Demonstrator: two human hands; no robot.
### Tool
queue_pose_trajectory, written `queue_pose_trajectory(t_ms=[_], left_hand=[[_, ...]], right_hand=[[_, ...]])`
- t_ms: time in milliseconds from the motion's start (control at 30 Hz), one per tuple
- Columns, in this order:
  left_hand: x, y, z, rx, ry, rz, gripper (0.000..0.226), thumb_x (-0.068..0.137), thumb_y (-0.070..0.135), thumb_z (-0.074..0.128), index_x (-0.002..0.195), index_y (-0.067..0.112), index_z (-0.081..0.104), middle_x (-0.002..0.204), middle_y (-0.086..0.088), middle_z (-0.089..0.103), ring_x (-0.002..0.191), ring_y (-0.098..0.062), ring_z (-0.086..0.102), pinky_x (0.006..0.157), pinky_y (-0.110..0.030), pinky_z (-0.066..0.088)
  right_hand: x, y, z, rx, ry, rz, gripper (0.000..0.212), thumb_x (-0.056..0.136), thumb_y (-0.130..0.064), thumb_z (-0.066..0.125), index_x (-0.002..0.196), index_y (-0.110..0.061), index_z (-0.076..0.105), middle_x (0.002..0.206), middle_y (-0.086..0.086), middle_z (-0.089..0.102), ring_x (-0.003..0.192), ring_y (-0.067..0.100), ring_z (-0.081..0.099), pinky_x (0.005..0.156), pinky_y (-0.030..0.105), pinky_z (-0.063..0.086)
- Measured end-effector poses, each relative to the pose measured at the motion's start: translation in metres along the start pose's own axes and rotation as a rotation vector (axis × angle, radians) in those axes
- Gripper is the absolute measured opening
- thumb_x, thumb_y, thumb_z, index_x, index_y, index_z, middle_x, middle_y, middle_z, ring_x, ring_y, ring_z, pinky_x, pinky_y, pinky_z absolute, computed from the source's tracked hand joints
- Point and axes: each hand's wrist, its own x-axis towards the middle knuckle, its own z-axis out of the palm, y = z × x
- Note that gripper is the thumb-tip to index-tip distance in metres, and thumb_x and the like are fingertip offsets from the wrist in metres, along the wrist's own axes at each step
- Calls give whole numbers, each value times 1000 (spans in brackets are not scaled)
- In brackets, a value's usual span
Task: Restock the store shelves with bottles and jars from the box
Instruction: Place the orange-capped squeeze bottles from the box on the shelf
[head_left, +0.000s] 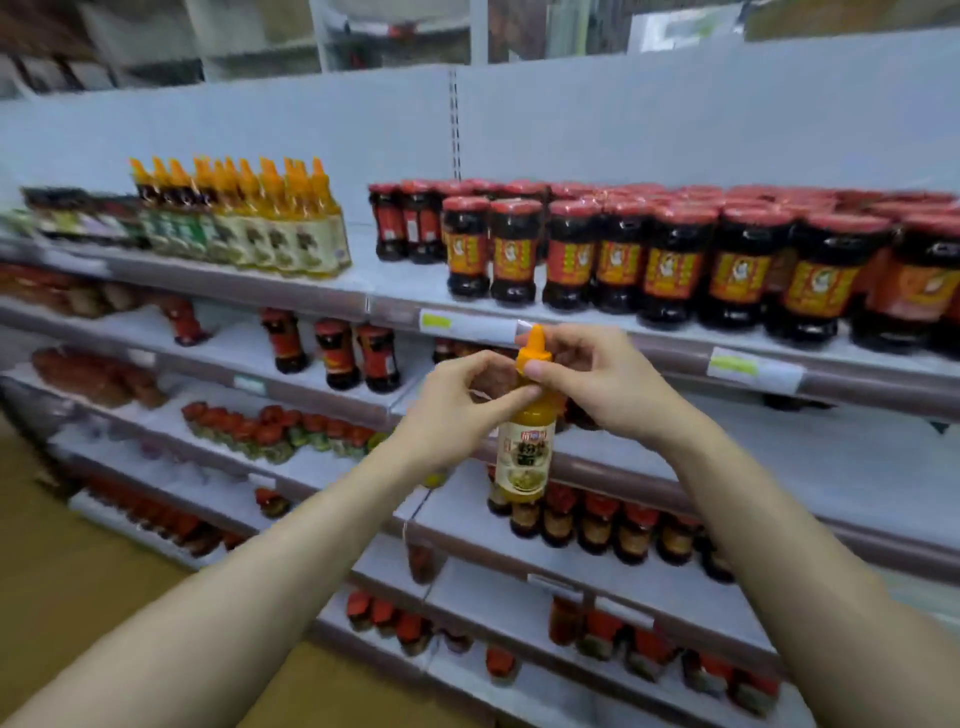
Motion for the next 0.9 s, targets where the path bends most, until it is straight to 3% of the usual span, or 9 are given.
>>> queue_pose_trajectory(t_ms=[100,200,300,367,467,600,700,767,900], left_hand=[[11,3,-35,38,-11,18,20,93,37,76,110,26,76,98,11,79,93,0,72,82,-23,58],[18,-7,-82,-13,-18,24,14,93,35,76,105,30,76,97,10,79,93,-5,75,83,-30,60],[22,-18,-126,-27,-6,22,12,93,30,77,103,23,75,90,6,79,81,-2,74,71,-22,57],[27,-33,-161,-22,-2,31,15,92,33,77,103,24,75,92,6,79,87,-5,75,77,-28,59],[36,-57,-213,-35,-10,44,16,92,33,76,105,24,73,96,6,79,92,-7,75,84,-35,61],[51,-74,-258,-34,-38,76,15,95,31,73,108,23,72,99,8,78,91,-4,75,80,-27,61],[72,-86,-285,-23,-20,60,31,87,42,77,112,27,67,105,7,76,92,-15,75,83,-44,63],[89,-91,-298,8,-13,69,34,84,42,79,112,27,66,105,7,75,91,-16,74,82,-48,62],[126,-93,-313,121,20,137,24,90,32,79,110,23,68,101,6,75,91,-11,72,74,-31,59]], right_hand=[[24,-23,18,-10,58,-38,19,98,-22,74,117,-19,74,100,0,80,93,12,76,84,36,63],[52,-50,48,-89,84,-74,17,97,-28,75,113,-23,75,97,-3,78,89,12,74,79,32,60],[80,-73,77,-148,86,-81,18,94,-30,77,111,-25,75,96,-5,78,89,13,74,83,39,62],[105,-87,102,-188,96,-79,19,92,-32,79,110,-27,74,96,-3,79,86,15,76,83,47,63],[142,-108,144,-231,127,-88,25,88,-35,82,109,-29,71,100,-6,77,88,13,75,83,46,63],[181,-123,179,-299,211,-73,22,88,-34,82,105,-27,70,95,-7,77,85,14,74,83,44,62],[209,-130,195,-338,276,-55,18,87,-36,81,100,-29,72,89,-7,76,83,14,72,80,38,60],[227,-131,201,-340,334,-38,17,88,-35,81,100,-27,72,88,-5,74,83,16,70,77,37,57],[261,-129,202,-338,392,-30,17,88,-36,79,100,-26,72,85,-10,70,79,13,65,75,36,55]])
